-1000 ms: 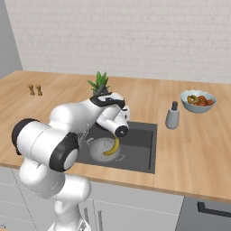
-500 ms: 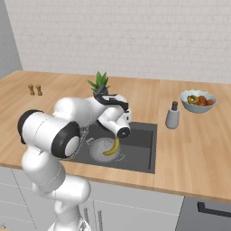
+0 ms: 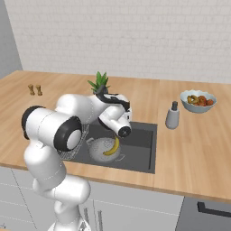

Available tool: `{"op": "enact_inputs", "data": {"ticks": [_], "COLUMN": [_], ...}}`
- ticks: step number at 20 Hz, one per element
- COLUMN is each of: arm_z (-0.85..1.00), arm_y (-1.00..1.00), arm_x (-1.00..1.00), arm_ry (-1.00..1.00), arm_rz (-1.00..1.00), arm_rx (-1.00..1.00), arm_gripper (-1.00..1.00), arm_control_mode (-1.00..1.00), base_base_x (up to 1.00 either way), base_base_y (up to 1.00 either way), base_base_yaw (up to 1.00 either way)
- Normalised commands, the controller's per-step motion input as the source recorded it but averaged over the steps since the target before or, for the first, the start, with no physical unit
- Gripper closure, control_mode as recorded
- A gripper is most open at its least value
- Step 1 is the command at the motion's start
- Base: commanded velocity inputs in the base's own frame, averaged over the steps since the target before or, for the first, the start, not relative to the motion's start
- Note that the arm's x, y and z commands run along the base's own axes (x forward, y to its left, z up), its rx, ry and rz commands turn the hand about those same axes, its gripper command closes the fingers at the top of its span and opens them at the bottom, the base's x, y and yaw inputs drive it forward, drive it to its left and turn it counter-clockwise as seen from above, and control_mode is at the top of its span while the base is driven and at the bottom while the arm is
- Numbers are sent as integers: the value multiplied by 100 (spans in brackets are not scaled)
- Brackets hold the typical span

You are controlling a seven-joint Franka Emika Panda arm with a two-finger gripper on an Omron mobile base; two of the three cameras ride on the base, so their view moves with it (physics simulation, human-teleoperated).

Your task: Put the colander in the sink, put the banana in the colander, and turn on the sink faucet and pour water over the colander.

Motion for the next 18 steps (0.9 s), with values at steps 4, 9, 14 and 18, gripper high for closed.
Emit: {"op": "enact_inputs", "data": {"ticks": [4,9,14,18], "arm_z": [-7,-8,-12,-13], "arm_y": [1,1,2,6], "arm_x": [23,24,21,16], "arm_ry": [0,0,0,0], "arm_rz": [0,0,4,5], "arm_rx": [0,0,0,0], "arm_gripper": [-100,-100,-100,-100], "arm_control_mode": [-100,-100,-100,-100], "base_base_x": [0,0,0,0], "base_base_y": [0,0,0,0], "base_base_yaw": [0,0,0,0]}}
